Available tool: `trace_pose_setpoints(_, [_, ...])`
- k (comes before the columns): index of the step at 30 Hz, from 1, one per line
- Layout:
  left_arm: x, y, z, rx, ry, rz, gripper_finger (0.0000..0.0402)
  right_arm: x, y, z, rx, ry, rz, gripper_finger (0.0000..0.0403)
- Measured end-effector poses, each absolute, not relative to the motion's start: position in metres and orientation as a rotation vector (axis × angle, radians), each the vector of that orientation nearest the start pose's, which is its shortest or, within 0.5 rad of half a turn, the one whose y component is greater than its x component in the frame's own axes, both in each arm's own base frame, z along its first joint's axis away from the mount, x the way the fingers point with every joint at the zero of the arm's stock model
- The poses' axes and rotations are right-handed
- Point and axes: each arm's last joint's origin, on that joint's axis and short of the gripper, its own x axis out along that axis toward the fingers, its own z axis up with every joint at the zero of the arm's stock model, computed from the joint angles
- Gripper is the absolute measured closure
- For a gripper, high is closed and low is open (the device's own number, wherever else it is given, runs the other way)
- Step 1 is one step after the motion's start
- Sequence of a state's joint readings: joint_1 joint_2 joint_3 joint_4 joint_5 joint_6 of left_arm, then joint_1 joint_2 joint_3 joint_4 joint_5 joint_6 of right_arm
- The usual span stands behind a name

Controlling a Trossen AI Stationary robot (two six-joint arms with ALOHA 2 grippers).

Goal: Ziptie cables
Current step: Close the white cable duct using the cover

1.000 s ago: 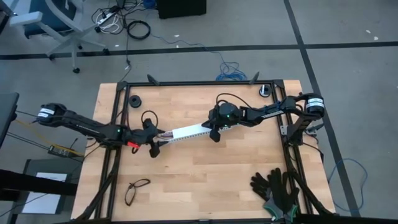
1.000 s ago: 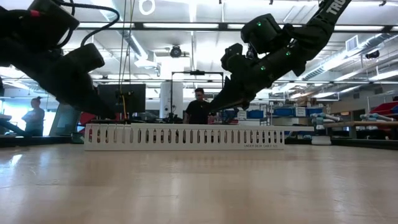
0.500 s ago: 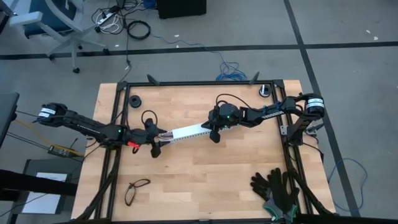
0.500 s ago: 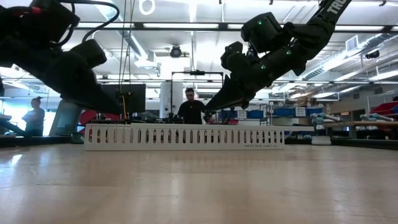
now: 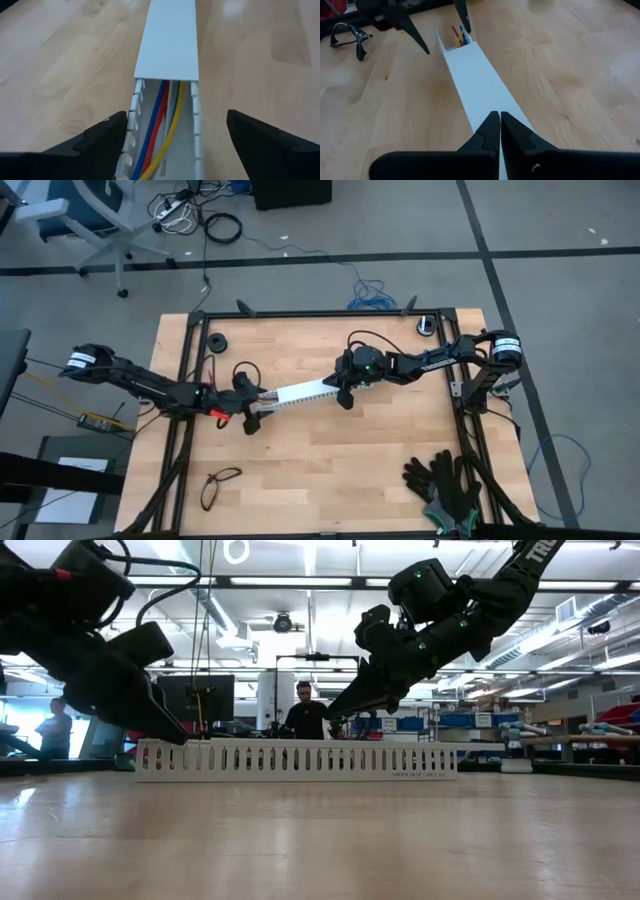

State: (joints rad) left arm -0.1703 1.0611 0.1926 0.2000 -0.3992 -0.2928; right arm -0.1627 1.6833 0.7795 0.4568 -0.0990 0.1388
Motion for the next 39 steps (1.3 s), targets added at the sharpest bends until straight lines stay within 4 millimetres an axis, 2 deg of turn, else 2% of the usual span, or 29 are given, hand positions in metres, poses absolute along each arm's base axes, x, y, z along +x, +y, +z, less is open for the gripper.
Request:
trace_pose_setpoints(13, [0.181,-0.019,0.106,-0.045,0.648,0.335,0.0084,0.332,-0.05,0.169,0.233,0.436,-0.099,0.0402])
trace_pose_setpoints(19, [0.186,-0.02,0.096,-0.043,0.663,0.34,0.0123,0.328,-0.046,0.161,0.262,0.523,-0.107,0.0403])
trace_pose_setpoints(25, [0.188,-0.02,0.094,-0.049,0.648,0.335,0.018,0.333,-0.048,0.163,0.254,0.522,-0.122,0.0403])
trace_pose_setpoints(27, [0.188,-0.02,0.095,-0.049,0.646,0.335,0.0192,0.342,-0.051,0.158,0.252,0.544,-0.114,0.0403])
trace_pose_setpoints(29, [0.188,-0.02,0.095,-0.045,0.646,0.336,0.0197,0.36,-0.053,0.145,0.267,0.591,-0.07,0.0403])
trace_pose_setpoints(34, [0.188,-0.02,0.094,-0.042,0.645,0.345,0.0191,0.428,-0.055,0.12,0.265,0.598,0.104,0.0403])
trace_pose_setpoints(36, [0.188,-0.02,0.094,-0.042,0.644,0.345,0.0188,0.448,-0.051,0.124,0.224,0.559,0.148,0.0403])
trace_pose_setpoints(39, [0.188,-0.02,0.094,-0.039,0.645,0.342,0.0188,0.454,-0.046,0.139,0.14,0.509,0.151,0.0403])
